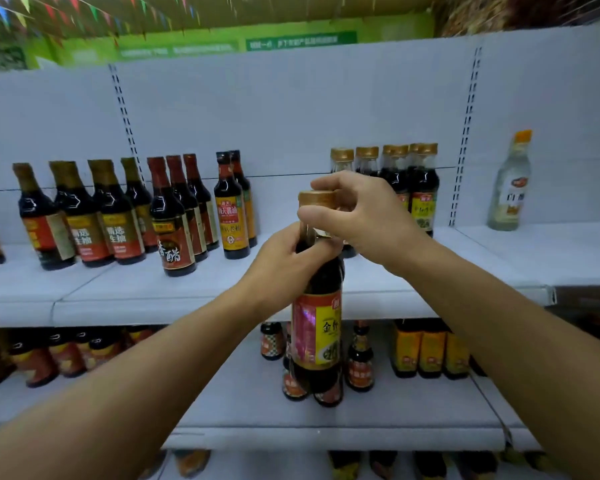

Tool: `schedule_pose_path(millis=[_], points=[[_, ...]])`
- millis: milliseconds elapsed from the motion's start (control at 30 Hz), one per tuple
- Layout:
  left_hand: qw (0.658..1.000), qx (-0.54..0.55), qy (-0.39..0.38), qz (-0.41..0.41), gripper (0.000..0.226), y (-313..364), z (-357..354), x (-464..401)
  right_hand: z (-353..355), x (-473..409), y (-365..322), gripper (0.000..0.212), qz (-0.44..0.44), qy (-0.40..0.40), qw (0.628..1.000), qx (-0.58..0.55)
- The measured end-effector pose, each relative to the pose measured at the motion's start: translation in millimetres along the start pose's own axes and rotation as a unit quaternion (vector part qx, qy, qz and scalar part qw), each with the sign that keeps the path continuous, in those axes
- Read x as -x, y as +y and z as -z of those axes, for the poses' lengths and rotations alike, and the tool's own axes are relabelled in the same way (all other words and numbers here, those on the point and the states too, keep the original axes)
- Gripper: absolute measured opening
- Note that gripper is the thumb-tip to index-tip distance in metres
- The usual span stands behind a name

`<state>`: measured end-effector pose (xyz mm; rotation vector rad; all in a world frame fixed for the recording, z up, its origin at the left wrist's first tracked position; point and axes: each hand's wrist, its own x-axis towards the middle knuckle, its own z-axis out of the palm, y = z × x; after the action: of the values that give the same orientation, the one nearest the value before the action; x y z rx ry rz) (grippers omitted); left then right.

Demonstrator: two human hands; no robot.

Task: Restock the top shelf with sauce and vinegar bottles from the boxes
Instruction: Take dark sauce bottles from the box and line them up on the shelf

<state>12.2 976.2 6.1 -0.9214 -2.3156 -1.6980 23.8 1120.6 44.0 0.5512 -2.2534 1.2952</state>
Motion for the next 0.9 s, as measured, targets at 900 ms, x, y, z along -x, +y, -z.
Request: schedule_pose_path(millis=[900], points=[[0.988, 0.141, -0.009, 0.059, 0.043, -12, -53, -175, 57, -32, 167, 0.045, -0.152, -0.115, 0.958, -0.213]])
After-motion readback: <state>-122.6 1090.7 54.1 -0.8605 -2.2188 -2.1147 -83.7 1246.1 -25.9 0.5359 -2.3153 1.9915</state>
